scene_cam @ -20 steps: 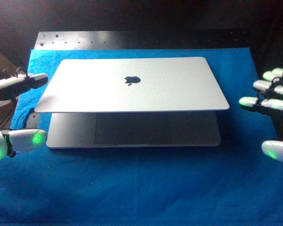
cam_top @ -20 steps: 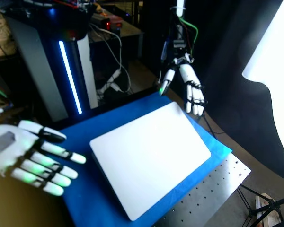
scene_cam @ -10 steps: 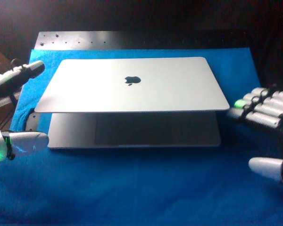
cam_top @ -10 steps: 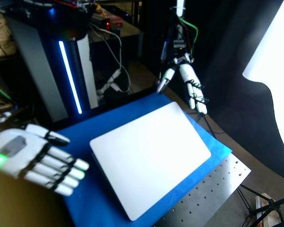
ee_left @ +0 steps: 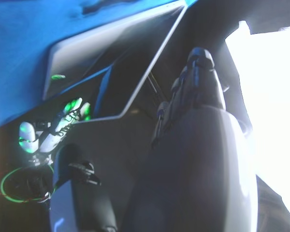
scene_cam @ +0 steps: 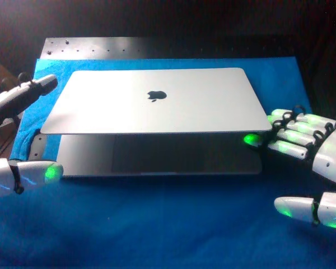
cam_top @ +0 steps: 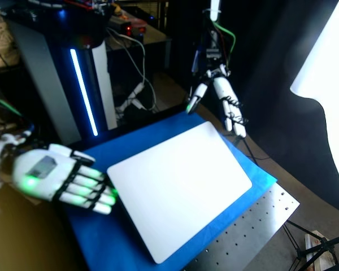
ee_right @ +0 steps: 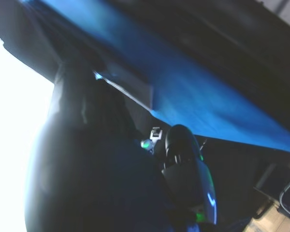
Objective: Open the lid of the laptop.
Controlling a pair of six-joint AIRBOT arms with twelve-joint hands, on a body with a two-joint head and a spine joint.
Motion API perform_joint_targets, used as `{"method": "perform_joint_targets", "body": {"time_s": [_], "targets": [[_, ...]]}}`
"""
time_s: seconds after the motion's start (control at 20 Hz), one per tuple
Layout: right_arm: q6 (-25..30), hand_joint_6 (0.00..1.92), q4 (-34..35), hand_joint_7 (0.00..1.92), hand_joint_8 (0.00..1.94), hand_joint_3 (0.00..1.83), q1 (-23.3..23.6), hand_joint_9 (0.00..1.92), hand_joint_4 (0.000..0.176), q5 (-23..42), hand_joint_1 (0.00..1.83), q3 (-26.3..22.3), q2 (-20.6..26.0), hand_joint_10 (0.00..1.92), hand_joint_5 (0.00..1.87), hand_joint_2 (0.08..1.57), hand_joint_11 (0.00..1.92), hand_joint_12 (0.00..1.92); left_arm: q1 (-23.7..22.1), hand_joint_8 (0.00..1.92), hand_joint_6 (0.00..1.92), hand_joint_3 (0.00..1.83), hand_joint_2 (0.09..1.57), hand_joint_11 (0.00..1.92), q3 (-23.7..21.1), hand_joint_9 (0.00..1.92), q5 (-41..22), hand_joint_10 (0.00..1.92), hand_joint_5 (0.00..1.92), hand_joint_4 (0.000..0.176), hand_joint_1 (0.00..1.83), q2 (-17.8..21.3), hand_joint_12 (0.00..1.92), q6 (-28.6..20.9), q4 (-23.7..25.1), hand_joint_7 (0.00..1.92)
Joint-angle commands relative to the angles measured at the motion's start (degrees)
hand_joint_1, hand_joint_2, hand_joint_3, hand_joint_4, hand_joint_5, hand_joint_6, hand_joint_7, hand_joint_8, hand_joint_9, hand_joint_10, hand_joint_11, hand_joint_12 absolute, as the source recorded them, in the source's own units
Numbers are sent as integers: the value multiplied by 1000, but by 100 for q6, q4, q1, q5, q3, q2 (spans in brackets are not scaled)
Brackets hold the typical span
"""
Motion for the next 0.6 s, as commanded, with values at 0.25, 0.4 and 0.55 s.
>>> {"method": "perform_joint_targets", "body": {"time_s": [0.25,0.4,0.55], "targets": [[-2,1,64,40,4,0,289,4,0,583,0,161,-313,0,65,1351,19,7,-40,0,0,2,947,0,27,0,-701,0,0,176,545,-27,0,-39,-80,0],[-2,3,-13,30,3,1,479,3,0,383,0,264,-521,1,64,1353,22,8,-40,0,0,2,950,0,26,0,-705,0,0,176,554,-27,0,-39,-80,0],[-1,4,-48,32,1,9,608,3,0,252,0,373,-769,0,75,1377,18,6,-40,0,0,2,952,0,26,0,-721,0,0,176,564,-36,0,-39,-80,0]]}}
